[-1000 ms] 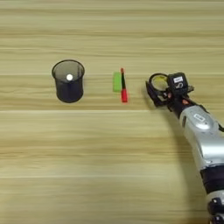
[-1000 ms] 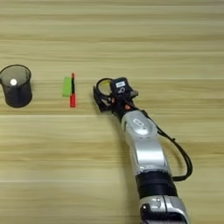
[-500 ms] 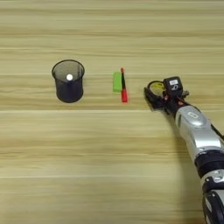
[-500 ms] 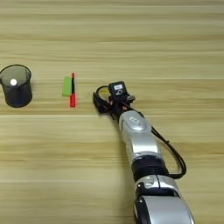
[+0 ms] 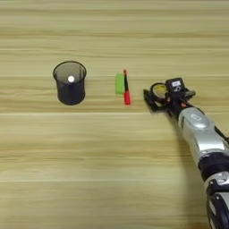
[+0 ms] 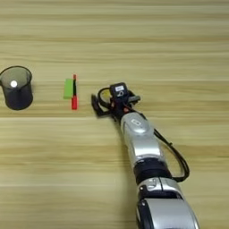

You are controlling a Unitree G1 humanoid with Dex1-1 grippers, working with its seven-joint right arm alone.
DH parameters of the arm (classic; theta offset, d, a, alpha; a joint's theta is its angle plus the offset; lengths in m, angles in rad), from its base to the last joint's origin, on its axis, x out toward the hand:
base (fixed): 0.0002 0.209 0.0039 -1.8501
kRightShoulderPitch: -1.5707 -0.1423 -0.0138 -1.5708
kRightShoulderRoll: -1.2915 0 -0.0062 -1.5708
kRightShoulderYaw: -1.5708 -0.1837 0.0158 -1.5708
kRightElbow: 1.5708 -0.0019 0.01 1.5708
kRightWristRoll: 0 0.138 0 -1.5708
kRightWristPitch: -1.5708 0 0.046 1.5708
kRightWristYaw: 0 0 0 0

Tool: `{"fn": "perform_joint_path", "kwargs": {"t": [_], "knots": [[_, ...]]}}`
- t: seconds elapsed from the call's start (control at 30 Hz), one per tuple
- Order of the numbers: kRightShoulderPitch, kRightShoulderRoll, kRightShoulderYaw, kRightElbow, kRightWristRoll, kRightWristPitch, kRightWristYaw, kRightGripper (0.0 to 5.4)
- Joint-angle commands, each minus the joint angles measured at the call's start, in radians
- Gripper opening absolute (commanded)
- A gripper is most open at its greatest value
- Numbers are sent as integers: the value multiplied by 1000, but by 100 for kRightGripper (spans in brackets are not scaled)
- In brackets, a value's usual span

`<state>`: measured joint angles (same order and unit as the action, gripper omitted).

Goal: Move the objects on the table

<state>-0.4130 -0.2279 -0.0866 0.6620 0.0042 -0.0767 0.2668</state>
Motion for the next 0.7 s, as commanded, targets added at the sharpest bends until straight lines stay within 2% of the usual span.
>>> {"fn": "perform_joint_path", "kwargs": {"t": [0.03,0.23,0.37,0.53,0.7], "knots": [[-17,-12,1,-175,-1,-32,-23,538],[91,30,65,-422,14,10,25,538],[147,54,123,-515,21,31,77,538],[172,73,166,-534,15,51,105,538],[167,83,190,-485,3,54,112,538]]}}
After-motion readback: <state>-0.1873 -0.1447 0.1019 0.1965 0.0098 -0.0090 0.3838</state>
